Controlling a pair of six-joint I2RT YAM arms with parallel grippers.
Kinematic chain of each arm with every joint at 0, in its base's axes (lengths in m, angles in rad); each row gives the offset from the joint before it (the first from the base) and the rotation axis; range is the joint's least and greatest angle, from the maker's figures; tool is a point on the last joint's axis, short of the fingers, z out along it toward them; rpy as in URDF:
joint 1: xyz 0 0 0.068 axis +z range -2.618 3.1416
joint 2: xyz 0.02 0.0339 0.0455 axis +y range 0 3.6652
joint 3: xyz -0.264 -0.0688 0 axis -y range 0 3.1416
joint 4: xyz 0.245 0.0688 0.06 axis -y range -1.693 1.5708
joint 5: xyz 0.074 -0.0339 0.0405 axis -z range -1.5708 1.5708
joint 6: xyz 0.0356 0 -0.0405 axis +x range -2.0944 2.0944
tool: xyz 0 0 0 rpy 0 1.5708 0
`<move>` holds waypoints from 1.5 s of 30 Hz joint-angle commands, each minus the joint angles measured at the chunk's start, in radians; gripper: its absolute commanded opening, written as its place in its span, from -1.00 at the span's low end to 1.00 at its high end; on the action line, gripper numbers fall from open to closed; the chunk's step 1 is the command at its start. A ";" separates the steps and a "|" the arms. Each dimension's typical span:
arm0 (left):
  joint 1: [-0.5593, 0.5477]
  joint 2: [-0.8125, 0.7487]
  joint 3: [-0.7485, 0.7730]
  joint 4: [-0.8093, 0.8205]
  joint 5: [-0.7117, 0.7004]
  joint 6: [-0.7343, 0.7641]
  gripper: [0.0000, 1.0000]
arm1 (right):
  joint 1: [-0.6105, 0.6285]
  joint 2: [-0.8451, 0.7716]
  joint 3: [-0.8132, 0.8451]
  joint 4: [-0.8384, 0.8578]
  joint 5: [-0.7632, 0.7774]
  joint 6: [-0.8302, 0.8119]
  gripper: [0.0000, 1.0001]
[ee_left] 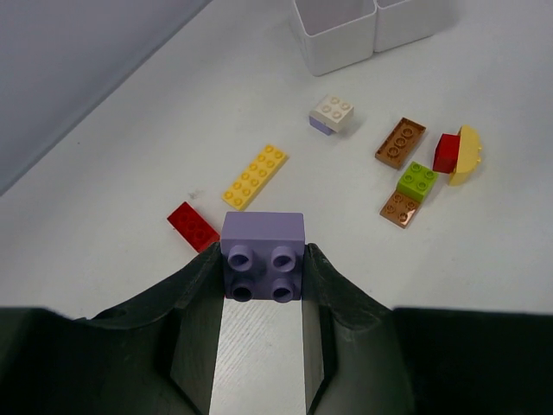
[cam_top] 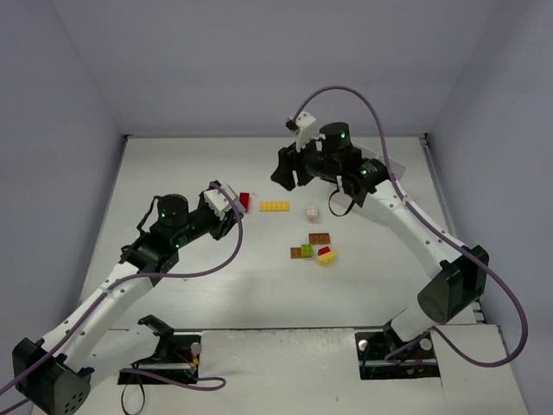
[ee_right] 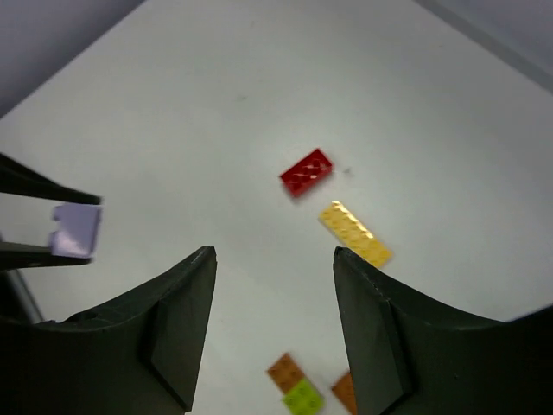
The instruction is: Sort the legos into containers by color
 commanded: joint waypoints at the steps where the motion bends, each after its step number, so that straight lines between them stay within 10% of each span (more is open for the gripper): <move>1: -0.009 0.011 0.081 0.059 0.009 0.061 -0.96 | 0.050 -0.048 -0.054 0.106 -0.044 0.197 0.07; 35: -0.019 0.040 0.116 0.074 0.033 0.067 -0.96 | 0.212 0.026 -0.153 0.332 -0.210 0.449 0.04; 45: -0.021 0.045 0.105 0.093 0.026 0.063 -0.96 | 0.218 0.035 -0.161 0.337 -0.216 0.452 -0.37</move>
